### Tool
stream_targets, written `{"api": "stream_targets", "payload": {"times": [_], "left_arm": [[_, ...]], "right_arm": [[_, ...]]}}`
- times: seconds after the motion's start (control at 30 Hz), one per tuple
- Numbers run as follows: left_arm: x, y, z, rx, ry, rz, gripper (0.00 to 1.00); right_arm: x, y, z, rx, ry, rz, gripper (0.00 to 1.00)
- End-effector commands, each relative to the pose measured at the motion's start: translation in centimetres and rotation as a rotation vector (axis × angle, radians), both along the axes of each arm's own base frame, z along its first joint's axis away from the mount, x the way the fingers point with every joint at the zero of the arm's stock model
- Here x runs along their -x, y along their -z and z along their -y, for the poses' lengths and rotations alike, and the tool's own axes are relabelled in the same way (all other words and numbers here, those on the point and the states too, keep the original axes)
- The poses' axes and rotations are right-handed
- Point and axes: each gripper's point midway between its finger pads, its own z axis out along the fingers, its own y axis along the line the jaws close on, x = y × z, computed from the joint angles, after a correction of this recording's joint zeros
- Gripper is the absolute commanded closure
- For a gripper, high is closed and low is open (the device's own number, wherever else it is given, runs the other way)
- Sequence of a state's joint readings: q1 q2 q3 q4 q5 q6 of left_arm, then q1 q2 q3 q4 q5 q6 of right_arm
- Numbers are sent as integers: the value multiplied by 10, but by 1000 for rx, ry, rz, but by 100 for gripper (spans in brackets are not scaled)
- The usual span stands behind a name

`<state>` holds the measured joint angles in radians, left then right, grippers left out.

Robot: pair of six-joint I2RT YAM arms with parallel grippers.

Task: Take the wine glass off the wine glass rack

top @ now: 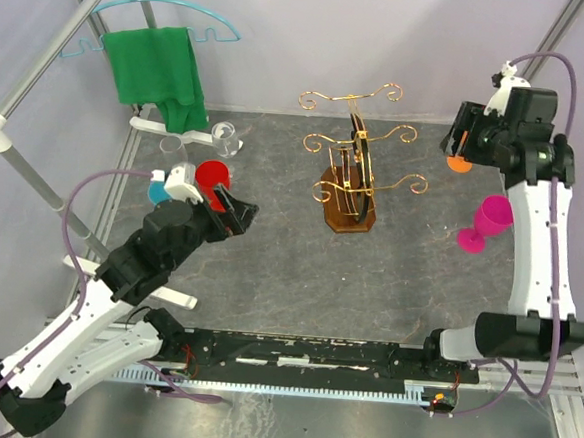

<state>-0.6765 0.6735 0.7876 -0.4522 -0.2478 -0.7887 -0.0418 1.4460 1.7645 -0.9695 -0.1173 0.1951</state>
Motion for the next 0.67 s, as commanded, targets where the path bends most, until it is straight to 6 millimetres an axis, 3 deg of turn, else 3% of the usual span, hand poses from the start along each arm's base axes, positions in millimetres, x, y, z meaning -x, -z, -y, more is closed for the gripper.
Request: {"api": "stream_targets", "payload": {"times": [0.0, 0.03, 0.13, 0.23, 0.47, 0.63], "left_arm": [[-22, -53, -19, -166, -71, 137, 1], [-30, -59, -22, -212, -92, 149, 1], [-52, -71, -33, -378, -158, 165, 1], [-82, -59, -31, -551, -165, 76, 1], [-133, -68, -31, -514, -214, 86, 1], [-159, -81, -29, -520, -220, 89, 1]], "right_arm": [[-1, -34, -31, -142, -93, 107, 5], [-1, -35, -38, -163, -122, 104, 0], [-5, -38, -57, -189, -176, 136, 1], [-4, -38, -70, -144, -196, 147, 1], [2, -40, -112, -141, -292, 158, 1], [-2, -47, -95, -11, -203, 191, 1]]}}
